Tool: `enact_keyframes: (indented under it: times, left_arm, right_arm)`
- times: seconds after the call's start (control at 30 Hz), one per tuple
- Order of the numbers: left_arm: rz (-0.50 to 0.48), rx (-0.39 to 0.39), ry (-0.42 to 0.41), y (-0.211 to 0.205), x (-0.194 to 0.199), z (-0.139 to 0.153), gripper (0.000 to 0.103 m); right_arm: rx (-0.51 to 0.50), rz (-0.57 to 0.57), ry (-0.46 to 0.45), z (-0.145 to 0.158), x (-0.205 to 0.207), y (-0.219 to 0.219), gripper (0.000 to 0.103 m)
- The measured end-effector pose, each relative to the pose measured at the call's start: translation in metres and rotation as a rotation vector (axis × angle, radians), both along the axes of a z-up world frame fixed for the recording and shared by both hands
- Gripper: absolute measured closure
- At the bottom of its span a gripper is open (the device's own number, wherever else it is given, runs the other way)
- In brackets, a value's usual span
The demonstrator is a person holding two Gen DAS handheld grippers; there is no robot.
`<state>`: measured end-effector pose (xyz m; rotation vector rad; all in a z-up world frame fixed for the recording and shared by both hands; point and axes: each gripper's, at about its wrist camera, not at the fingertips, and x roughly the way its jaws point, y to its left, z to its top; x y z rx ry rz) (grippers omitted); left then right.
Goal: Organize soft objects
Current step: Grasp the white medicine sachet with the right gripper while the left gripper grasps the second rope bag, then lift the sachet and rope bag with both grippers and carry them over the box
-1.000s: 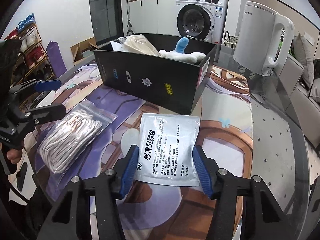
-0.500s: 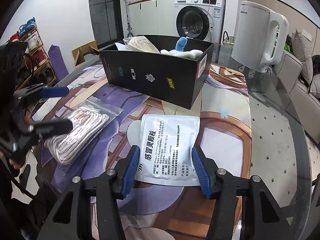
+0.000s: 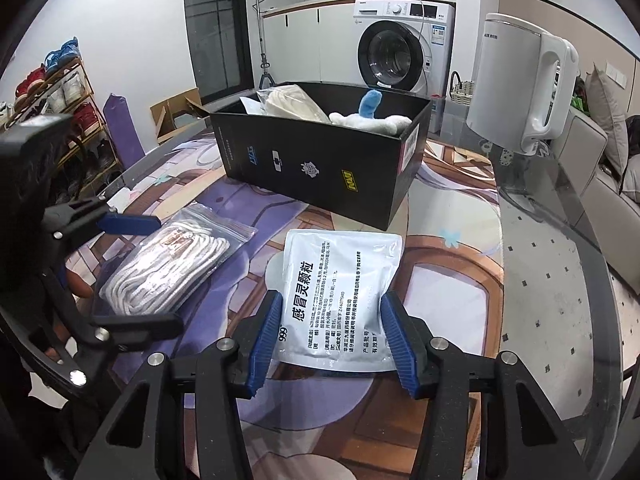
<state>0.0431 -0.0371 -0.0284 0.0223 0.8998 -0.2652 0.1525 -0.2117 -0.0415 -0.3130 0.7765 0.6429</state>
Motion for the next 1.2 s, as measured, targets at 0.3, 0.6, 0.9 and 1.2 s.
enact_keyframes:
  times: [0.3, 0.6, 0.9, 1.2]
  left_arm:
    - [-0.017, 0.044, -0.004, -0.004, -0.002, -0.002, 0.0]
    - [0.012, 0.034, -0.044, -0.003, -0.003, 0.001, 0.018]
    - [0.013, -0.024, -0.066, 0.007, -0.002, 0.006, 0.057]
    - [0.027, -0.05, -0.1, 0.012, -0.004, 0.014, 0.058]
  right_arm:
    - [0.008, 0.019, 0.009, 0.0, -0.002, 0.003, 0.052]
    - [0.012, 0.016, 0.006, 0.002, -0.002, 0.002, 0.052]
    - [0.018, 0.015, 0.002, 0.003, -0.001, 0.001, 0.052]
    - [0.035, 0.009, -0.018, 0.008, -0.001, -0.001, 0.052]
